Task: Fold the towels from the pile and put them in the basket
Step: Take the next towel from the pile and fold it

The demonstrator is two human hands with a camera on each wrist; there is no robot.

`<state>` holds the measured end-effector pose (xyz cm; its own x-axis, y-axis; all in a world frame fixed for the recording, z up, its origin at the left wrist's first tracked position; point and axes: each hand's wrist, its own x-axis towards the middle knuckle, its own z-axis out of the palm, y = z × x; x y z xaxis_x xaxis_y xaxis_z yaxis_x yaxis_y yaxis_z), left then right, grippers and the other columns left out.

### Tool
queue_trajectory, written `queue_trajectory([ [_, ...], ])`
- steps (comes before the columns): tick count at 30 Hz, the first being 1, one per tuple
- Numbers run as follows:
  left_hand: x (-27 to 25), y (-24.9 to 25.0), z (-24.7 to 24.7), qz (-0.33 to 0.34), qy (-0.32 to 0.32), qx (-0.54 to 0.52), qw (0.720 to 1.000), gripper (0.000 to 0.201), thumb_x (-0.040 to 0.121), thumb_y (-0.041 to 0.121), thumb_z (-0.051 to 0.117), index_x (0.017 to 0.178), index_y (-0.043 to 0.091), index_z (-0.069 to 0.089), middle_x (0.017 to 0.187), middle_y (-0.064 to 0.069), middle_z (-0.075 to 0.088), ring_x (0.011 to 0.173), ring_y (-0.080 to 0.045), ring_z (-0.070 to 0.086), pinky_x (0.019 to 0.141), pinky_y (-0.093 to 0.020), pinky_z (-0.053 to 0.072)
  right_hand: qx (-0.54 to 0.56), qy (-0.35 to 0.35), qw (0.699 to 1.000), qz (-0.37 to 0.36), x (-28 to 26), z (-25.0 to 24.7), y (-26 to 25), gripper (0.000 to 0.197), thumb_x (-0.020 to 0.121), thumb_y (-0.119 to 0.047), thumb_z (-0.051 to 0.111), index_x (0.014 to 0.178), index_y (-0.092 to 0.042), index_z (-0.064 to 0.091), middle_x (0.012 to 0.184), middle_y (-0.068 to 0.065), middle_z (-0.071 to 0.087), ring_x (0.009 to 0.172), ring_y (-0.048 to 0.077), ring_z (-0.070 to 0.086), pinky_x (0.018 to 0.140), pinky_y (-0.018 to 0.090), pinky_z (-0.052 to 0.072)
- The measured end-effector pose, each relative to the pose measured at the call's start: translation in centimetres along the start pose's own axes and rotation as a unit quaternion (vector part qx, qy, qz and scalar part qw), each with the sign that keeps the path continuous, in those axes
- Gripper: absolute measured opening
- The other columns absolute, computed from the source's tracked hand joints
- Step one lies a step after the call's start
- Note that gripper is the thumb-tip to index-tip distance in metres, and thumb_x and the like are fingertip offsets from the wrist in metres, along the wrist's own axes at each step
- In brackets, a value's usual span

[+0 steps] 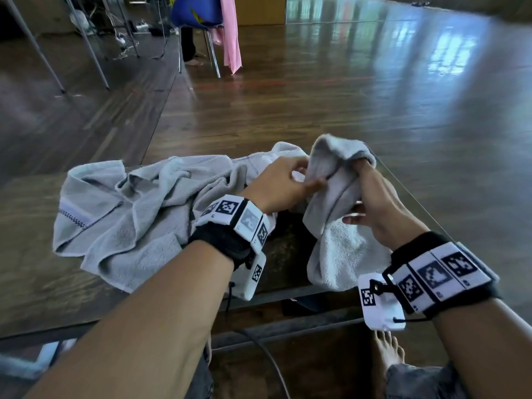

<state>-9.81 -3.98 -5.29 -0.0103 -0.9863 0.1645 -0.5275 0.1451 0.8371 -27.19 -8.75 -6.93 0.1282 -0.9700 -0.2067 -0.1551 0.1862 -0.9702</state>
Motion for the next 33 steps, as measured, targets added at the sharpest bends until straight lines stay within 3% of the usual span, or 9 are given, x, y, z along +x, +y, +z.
queue_trajectory([
  [4, 0.7, 0.9, 0.7, -0.031, 0.042, -0.072, 0.996, 0.035, 0.089, 0.032, 0.073, 0.117, 0.015, 0.062, 0.096, -0.004, 0.068, 0.078, -0.013, 0.070, 0.066, -0.031, 0.062, -0.056, -0.065, 0.996, 0.026, -0.4, 0.1, 0.4, 0.062, 0.078, -0.084, 0.045, 0.097, -0.031, 0.069, 0.070, -0.006, 0.076, 0.055, 0.012, 0.072, 0.049, 0.027, 0.052],
  [8, 1.1, 0.6, 1.2, 0.001, 0.074, 0.030, 0.997, 0.014, 0.094, 0.024, 0.067, 0.092, 0.011, 0.070, 0.073, 0.009, 0.063, 0.057, 0.005, 0.055, 0.058, -0.007, 0.044, -0.125, -0.112, 0.985, 0.027, -0.6, 0.5, 0.3, 0.064, 0.087, -0.077, 0.044, 0.102, -0.020, 0.068, 0.066, -0.002, 0.074, 0.052, 0.011, 0.067, 0.049, 0.026, 0.051],
  [11, 1.3, 0.4, 1.3, -0.006, 0.111, 0.052, 0.992, 0.015, 0.098, 0.023, 0.059, 0.088, 0.013, 0.064, 0.066, 0.010, 0.058, 0.050, 0.004, 0.050, 0.052, -0.008, 0.037, -0.202, -0.075, 0.976, 0.015, -0.8, 0.2, 0.3, 0.057, 0.090, -0.062, 0.052, 0.106, -0.010, 0.066, 0.078, 0.007, 0.076, 0.062, 0.019, 0.072, 0.055, 0.031, 0.057],
  [16, 1.0, 0.7, 0.8, 0.018, 0.098, 0.065, 0.993, 0.013, 0.102, 0.024, 0.052, 0.093, 0.014, 0.055, 0.055, 0.009, 0.048, 0.037, -0.001, 0.041, 0.044, -0.013, 0.030, -0.314, 0.112, 0.929, -0.159, -0.5, -1.0, 0.8, 0.060, 0.085, -0.043, 0.065, 0.132, -0.016, 0.039, 0.127, 0.008, 0.054, 0.119, 0.031, 0.051, 0.099, 0.045, 0.044],
  [19, 0.3, 1.2, 1.1, 0.041, 0.017, 0.055, 0.997, 0.016, 0.100, 0.026, 0.055, 0.096, 0.011, 0.056, 0.046, 0.011, 0.050, 0.036, 0.002, 0.043, 0.042, -0.010, 0.029, -0.273, 0.066, 0.914, -0.293, -0.8, -0.8, 0.4, 0.077, 0.085, -0.027, 0.068, 0.152, -0.028, 0.030, 0.146, 0.001, 0.039, 0.124, 0.019, 0.032, 0.103, 0.035, 0.030],
  [22, 0.1, 1.5, 1.4, 0.056, -0.023, 0.024, 0.998, 0.017, 0.098, 0.026, 0.059, 0.093, 0.009, 0.058, 0.046, 0.012, 0.053, 0.039, 0.000, 0.042, 0.046, -0.010, 0.031, -0.325, 0.001, 0.884, -0.336, -0.9, -0.5, 1.0, 0.062, 0.089, -0.025, 0.065, 0.145, -0.038, 0.042, 0.152, -0.002, 0.033, 0.131, 0.015, 0.021, 0.107, 0.035, 0.024],
  [26, 0.1, 1.5, 0.7, 0.072, -0.019, 0.052, 0.996, 0.023, 0.090, 0.030, 0.071, 0.090, 0.009, 0.062, 0.050, 0.011, 0.048, 0.044, -0.001, 0.041, 0.051, -0.013, 0.030, -0.400, 0.039, 0.855, -0.328, -0.6, -1.3, 0.8, 0.006, 0.091, -0.036, 0.060, 0.092, -0.031, 0.063, 0.119, -0.006, 0.058, 0.122, 0.023, 0.038, 0.100, 0.043, 0.037],
  [29, 0.3, 0.7, -0.5, 0.057, 0.025, 0.127, 0.990, 0.022, 0.087, 0.029, 0.075, 0.081, 0.010, 0.066, 0.057, 0.012, 0.052, 0.051, 0.004, 0.048, 0.054, -0.013, 0.031, -0.371, 0.106, 0.857, -0.341, -0.3, -2.7, -0.1, 0.014, 0.090, -0.045, 0.058, 0.079, -0.035, 0.058, 0.067, -0.012, 0.057, 0.080, 0.025, 0.058, 0.071, 0.035, 0.042],
  [33, 0.6, -0.7, -2.6, 0.007, 0.109, 0.186, 0.976, 0.021, 0.084, 0.033, 0.075, 0.075, 0.015, 0.070, 0.067, 0.002, 0.062, 0.069, -0.014, 0.057, 0.065, -0.028, 0.043, -0.322, 0.169, 0.884, -0.293, 0.1, -4.6, -0.6, 0.018, 0.091, -0.040, 0.059, 0.072, -0.039, 0.058, 0.062, -0.007, 0.055, 0.076, 0.030, 0.056, 0.067, 0.034, 0.040],
])
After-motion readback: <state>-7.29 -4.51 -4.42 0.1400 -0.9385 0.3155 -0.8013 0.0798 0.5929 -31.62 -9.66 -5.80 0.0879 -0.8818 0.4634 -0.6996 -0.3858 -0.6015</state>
